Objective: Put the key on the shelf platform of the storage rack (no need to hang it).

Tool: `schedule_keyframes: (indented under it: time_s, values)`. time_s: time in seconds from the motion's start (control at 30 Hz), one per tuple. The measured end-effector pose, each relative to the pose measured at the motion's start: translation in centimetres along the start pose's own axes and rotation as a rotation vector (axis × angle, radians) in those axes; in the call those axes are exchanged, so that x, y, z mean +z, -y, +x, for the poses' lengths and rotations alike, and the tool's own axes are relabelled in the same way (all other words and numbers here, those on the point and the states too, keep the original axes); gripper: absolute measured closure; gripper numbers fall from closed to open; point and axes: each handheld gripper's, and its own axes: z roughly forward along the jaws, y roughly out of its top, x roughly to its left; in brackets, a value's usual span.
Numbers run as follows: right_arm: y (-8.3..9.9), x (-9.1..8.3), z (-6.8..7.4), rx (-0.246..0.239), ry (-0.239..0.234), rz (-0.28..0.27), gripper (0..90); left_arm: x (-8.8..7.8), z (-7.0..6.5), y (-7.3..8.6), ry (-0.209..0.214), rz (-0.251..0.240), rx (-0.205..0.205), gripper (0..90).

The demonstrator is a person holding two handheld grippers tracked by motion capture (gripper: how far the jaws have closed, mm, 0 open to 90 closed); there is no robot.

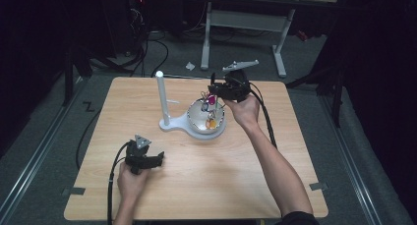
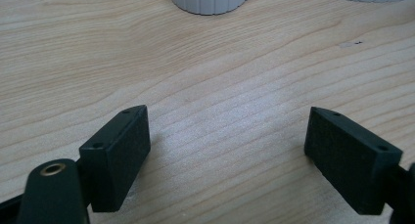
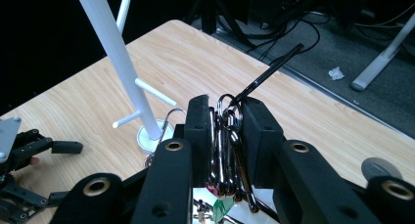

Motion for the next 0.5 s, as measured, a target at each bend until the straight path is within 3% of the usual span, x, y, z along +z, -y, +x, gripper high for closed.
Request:
schedule_keyframes:
  time_s: [0.5]
  values:
    - [1.6, 1.5, 0.1, 0.006, -0.013, 0.031, 75.0, 0.0, 0.0, 0.0, 0.004, 0.000, 0.005, 17.6]
